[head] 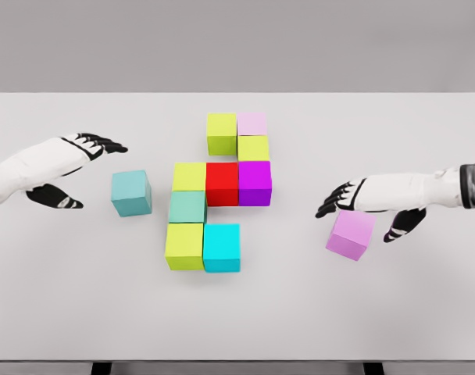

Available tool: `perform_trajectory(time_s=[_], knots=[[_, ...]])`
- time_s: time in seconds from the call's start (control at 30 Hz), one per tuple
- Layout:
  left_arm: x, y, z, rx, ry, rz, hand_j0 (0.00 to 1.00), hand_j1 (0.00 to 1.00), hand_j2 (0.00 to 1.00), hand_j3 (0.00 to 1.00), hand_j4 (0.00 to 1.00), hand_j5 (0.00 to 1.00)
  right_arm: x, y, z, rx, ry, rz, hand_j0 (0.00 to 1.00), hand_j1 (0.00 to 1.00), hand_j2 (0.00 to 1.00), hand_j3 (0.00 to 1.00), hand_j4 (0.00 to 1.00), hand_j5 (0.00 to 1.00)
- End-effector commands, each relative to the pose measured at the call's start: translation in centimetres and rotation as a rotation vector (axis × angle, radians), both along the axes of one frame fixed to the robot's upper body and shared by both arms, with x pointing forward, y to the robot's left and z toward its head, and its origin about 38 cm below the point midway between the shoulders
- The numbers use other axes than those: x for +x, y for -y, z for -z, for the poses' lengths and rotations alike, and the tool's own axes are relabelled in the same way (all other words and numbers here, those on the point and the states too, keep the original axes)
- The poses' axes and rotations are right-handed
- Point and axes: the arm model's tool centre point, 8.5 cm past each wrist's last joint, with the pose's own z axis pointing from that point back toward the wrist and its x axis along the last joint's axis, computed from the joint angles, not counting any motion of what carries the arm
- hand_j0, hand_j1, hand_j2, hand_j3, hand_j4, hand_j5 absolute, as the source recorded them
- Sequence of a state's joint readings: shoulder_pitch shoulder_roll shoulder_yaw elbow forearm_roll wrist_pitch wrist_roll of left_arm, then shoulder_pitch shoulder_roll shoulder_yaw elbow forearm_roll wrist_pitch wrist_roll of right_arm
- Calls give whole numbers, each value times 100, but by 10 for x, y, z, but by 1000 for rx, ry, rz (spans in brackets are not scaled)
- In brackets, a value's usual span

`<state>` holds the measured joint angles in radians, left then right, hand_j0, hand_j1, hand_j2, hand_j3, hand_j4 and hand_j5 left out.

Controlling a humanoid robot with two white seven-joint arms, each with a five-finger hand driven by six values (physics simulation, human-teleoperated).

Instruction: Assemble the squares on the desktop into the number 2

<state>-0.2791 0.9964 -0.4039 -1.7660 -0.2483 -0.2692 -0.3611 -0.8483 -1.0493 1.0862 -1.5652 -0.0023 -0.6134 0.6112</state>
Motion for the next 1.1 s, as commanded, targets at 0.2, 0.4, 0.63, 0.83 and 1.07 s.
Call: perform_trajectory(time_s=[0.2, 0.4, 0.63, 0.83, 1.07], knots=[[-3, 20, 19, -39, -44, 35, 100, 100, 100, 100, 100, 100, 1, -4, 9, -37, 11, -14, 100, 100, 100, 100, 100, 100], [-1, 14, 19, -15, -50, 2, 100, 100, 100, 100, 100, 100, 5, -11, 17, -45, 15, -25, 100, 100, 100, 100, 100, 100], [3, 14, 12, -21, -28, 0, 100, 100, 100, 100, 100, 100, 9, -11, 25, -45, 4, -13, 97, 97, 97, 97, 97, 97], [-2, 15, 20, 9, -60, 15, 100, 100, 100, 100, 100, 100, 8, -11, 25, -47, 4, -13, 83, 83, 83, 83, 83, 83], [1, 17, 17, 138, -93, 82, 100, 100, 100, 100, 100, 100, 7, -11, 25, -48, 2, -17, 67, 67, 67, 67, 67, 67]])
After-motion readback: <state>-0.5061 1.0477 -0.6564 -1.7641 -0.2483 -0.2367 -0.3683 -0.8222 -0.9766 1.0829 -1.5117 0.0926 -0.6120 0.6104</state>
